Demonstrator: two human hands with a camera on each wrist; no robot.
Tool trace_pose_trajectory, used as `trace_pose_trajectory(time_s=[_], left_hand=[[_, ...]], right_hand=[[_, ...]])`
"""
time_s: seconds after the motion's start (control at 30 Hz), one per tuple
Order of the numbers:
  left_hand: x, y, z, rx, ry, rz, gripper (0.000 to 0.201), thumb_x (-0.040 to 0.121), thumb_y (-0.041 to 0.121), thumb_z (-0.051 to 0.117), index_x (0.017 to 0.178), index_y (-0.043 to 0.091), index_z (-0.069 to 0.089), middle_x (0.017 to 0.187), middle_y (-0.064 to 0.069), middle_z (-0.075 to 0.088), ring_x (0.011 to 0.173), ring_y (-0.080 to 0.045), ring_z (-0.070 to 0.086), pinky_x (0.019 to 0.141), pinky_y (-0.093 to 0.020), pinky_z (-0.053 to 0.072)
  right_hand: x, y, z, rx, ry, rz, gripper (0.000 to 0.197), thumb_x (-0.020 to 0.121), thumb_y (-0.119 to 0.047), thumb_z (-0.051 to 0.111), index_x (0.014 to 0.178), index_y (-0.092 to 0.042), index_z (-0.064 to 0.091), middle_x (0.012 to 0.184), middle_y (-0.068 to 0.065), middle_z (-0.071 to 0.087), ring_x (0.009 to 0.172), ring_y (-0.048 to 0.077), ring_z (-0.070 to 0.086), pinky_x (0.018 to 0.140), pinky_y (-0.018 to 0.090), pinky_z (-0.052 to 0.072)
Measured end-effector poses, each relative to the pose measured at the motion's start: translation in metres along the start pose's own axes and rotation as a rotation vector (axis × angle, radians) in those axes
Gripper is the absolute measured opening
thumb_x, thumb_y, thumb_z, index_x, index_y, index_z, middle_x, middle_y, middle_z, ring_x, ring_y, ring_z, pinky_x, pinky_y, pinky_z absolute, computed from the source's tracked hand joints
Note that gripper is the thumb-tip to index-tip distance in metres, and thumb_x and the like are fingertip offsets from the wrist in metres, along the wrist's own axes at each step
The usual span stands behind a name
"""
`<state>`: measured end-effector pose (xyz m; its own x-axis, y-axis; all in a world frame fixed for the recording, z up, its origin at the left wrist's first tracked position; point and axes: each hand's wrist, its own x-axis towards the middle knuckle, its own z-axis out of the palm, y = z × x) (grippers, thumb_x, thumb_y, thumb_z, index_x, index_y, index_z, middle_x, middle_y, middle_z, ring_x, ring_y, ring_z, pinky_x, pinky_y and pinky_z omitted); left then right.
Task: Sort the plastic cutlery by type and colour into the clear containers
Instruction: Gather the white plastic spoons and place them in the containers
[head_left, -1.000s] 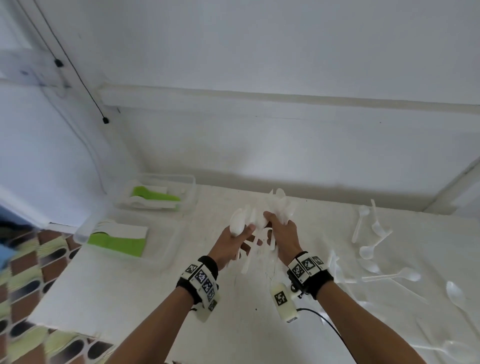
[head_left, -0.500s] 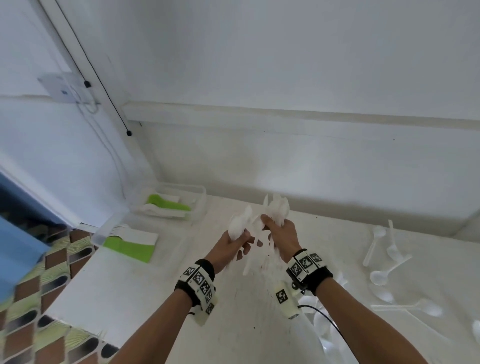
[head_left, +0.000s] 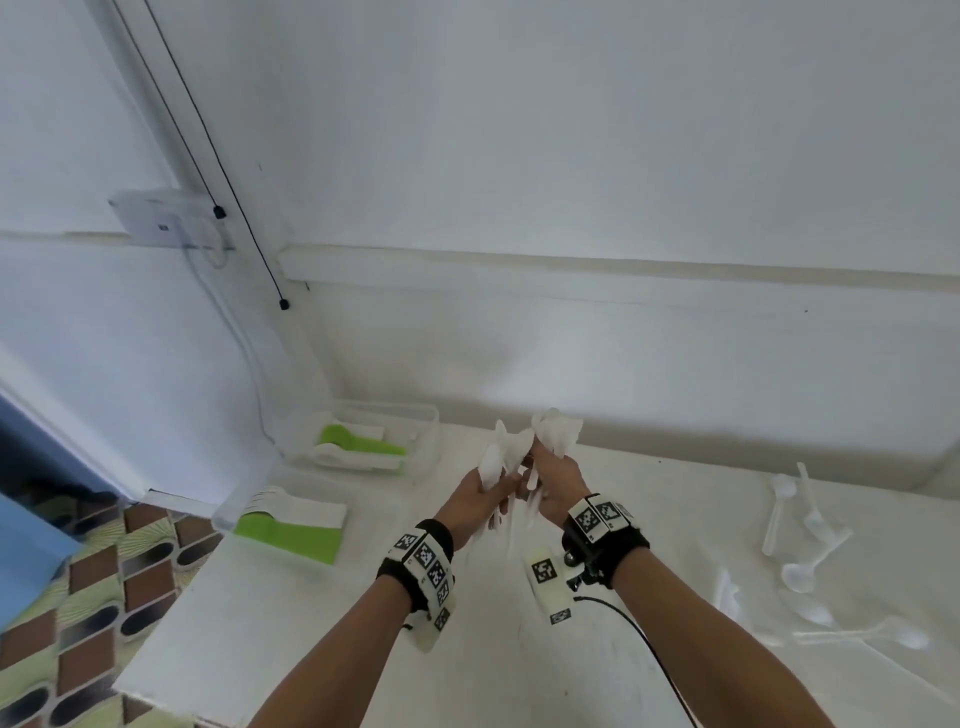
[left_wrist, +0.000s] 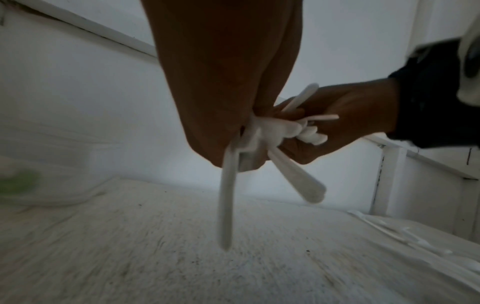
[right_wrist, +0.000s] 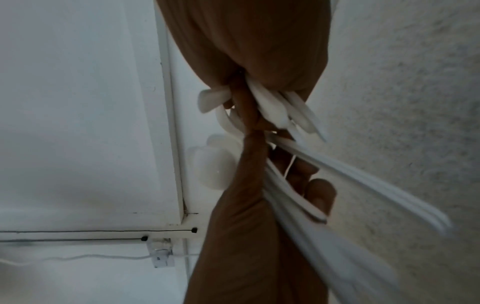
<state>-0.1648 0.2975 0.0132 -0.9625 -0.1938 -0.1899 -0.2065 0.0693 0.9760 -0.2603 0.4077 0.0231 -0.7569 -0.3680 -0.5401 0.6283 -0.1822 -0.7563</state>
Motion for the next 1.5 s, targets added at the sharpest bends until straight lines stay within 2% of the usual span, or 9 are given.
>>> trace_pose_trajectory(time_s=[0.17, 0.37, 0.57, 0.73, 0.9, 1.03, 1.13, 1.3, 1.5], left_hand=[[-0.001, -0.003, -0.026, -0.222, -0.039, -0.114, 0.028, 0.106, 0.032, 0.048, 0.101, 0.008, 0.060, 0.082, -0.006, 0.061, 0.069, -0.015, 0.053, 0.056, -0.023, 0.042], [-0.008, -0.001, -0.047, -0.304, -0.126, -0.262, 0.023, 0.108, 0.032, 0.042, 0.106, 0.012, 0.054, 0.073, -0.005, 0.060, 0.069, -0.019, 0.058, 0.054, -0.024, 0.042], [-0.002, -0.009, -0.057, -0.265, -0.142, -0.325, 0.043, 0.102, 0.046, 0.052, 0.122, 0.008, 0.057, 0.075, -0.009, 0.061, 0.062, -0.019, 0.051, 0.051, -0.026, 0.039], [-0.005, -0.015, -0.065, -0.341, -0.295, -0.384, 0.054, 0.103, 0.044, 0.048, 0.143, 0.007, 0.047, 0.080, -0.008, 0.061, 0.065, -0.015, 0.052, 0.042, -0.021, 0.039], [-0.010, -0.012, -0.068, -0.469, -0.404, -0.436, 0.053, 0.103, 0.036, 0.050, 0.144, 0.004, 0.045, 0.083, -0.010, 0.060, 0.066, -0.015, 0.053, 0.040, -0.020, 0.039], [-0.014, -0.007, -0.071, -0.474, -0.363, -0.430, 0.068, 0.082, 0.025, 0.065, 0.142, -0.001, 0.047, 0.082, -0.014, 0.062, 0.058, -0.018, 0.048, 0.041, -0.023, 0.038], [-0.016, -0.009, -0.074, -0.472, -0.343, -0.399, 0.072, 0.082, 0.028, 0.072, 0.144, 0.002, 0.045, 0.088, -0.017, 0.067, 0.061, -0.021, 0.053, 0.052, -0.026, 0.045], [-0.021, -0.008, -0.079, -0.539, -0.348, -0.411, 0.058, 0.091, 0.030, 0.062, 0.145, 0.011, 0.048, 0.120, -0.023, 0.068, 0.107, -0.036, 0.067, 0.100, -0.049, 0.052], [-0.026, -0.003, -0.080, -0.643, -0.355, -0.329, 0.043, 0.108, 0.032, 0.040, 0.146, 0.014, 0.049, 0.147, -0.012, 0.054, 0.134, -0.038, 0.053, 0.101, -0.045, 0.051]], right_hand=[[-0.004, -0.001, 0.018, -0.032, -0.131, 0.022, 0.029, 0.094, -0.023, 0.069, 0.112, -0.001, 0.070, 0.109, 0.015, 0.075, 0.046, 0.013, 0.047, 0.044, 0.028, 0.045], [0.002, 0.006, 0.023, -0.352, -0.078, -0.112, 0.022, 0.082, -0.011, 0.079, 0.101, -0.003, 0.074, 0.085, 0.015, 0.063, 0.045, 0.015, 0.044, 0.041, 0.025, 0.036], [0.011, 0.017, 0.015, -0.811, 0.149, -0.488, 0.038, 0.077, -0.028, 0.085, 0.104, -0.014, 0.062, 0.094, 0.002, 0.072, 0.087, 0.022, 0.069, 0.076, 0.029, 0.054], [0.009, 0.011, 0.013, -0.640, 0.087, -0.510, 0.027, 0.075, -0.030, 0.088, 0.094, -0.017, 0.075, 0.089, -0.002, 0.076, 0.085, 0.013, 0.071, 0.075, 0.025, 0.053], [0.010, 0.012, 0.021, -0.549, -0.086, -0.466, 0.035, 0.075, -0.024, 0.089, 0.105, -0.017, 0.073, 0.096, 0.000, 0.077, 0.089, 0.019, 0.074, 0.072, 0.026, 0.056], [0.013, 0.017, 0.023, -0.604, -0.067, -0.401, 0.032, 0.070, -0.033, 0.092, 0.090, -0.016, 0.073, 0.075, -0.003, 0.073, 0.068, 0.014, 0.068, 0.065, 0.028, 0.052], [0.016, 0.020, 0.025, -0.587, -0.067, -0.369, 0.035, 0.069, -0.033, 0.093, 0.093, -0.014, 0.074, 0.078, 0.000, 0.074, 0.069, 0.015, 0.068, 0.066, 0.030, 0.053], [0.010, 0.020, 0.032, -0.402, -0.111, -0.374, 0.031, 0.075, -0.023, 0.089, 0.100, -0.012, 0.075, 0.082, 0.005, 0.076, 0.069, 0.020, 0.067, 0.066, 0.034, 0.058], [0.005, 0.025, 0.037, -0.140, -0.111, -0.378, 0.033, 0.081, -0.018, 0.085, 0.107, -0.002, 0.074, 0.090, 0.016, 0.075, 0.071, 0.026, 0.070, 0.061, 0.033, 0.057]])
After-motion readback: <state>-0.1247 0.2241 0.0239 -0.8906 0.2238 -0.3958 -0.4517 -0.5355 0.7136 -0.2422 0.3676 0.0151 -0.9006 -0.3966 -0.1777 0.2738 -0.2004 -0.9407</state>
